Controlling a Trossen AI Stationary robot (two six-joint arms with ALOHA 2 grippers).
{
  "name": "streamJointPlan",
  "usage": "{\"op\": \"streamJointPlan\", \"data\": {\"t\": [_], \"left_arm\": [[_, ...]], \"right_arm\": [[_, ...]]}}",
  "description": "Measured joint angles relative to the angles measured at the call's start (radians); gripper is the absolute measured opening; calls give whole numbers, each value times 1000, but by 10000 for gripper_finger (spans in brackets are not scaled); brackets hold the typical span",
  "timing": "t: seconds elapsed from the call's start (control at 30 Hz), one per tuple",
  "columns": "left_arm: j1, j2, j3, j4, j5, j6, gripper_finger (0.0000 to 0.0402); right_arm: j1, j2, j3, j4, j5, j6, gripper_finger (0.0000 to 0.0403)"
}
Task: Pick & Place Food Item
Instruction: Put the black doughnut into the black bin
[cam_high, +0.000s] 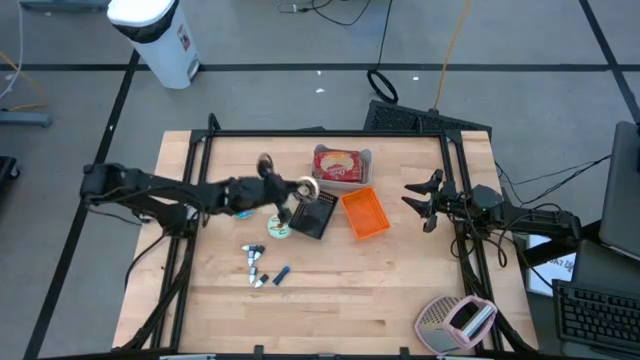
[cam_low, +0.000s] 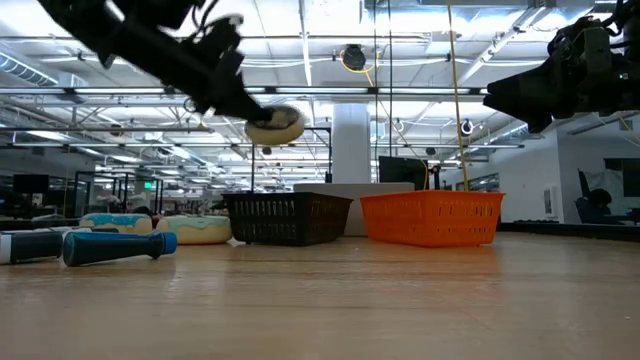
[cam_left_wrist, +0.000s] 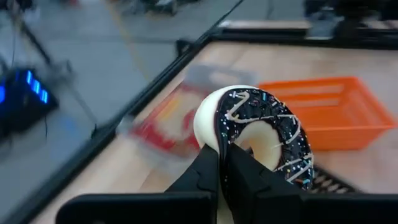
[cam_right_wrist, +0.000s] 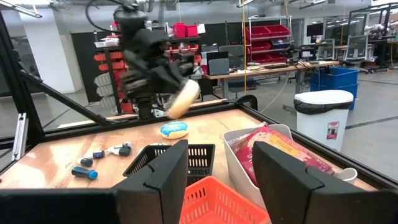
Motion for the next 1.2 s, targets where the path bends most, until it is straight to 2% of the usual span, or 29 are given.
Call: {"op": "streamJointPlan", "data": {"t": [0.17, 0.27, 0.33, 0.57, 0.73, 1.03, 1.2], "left_arm": [[-104, 134, 81, 27, -114, 105, 7], [-117, 235, 118, 31, -211, 143, 10], [-115, 293, 136, 28, -234, 161, 9], [-92, 399, 160, 18, -260, 115, 11], [-80, 401, 160, -45, -263, 56, 6], [-81, 401, 160, -58, -243, -9, 16], [-79, 401, 160, -60, -198, -27, 28]], "right_arm": [[0, 0, 0, 0, 0, 0, 167], [0, 0, 0, 0, 0, 0, 167], [0, 0, 0, 0, 0, 0, 167], [0, 0, 0, 1, 0, 0, 167], [0, 0, 0, 0, 0, 0, 167], [0, 0, 0, 0, 0, 0, 167], [0, 0, 0, 0, 0, 0, 167]]}}
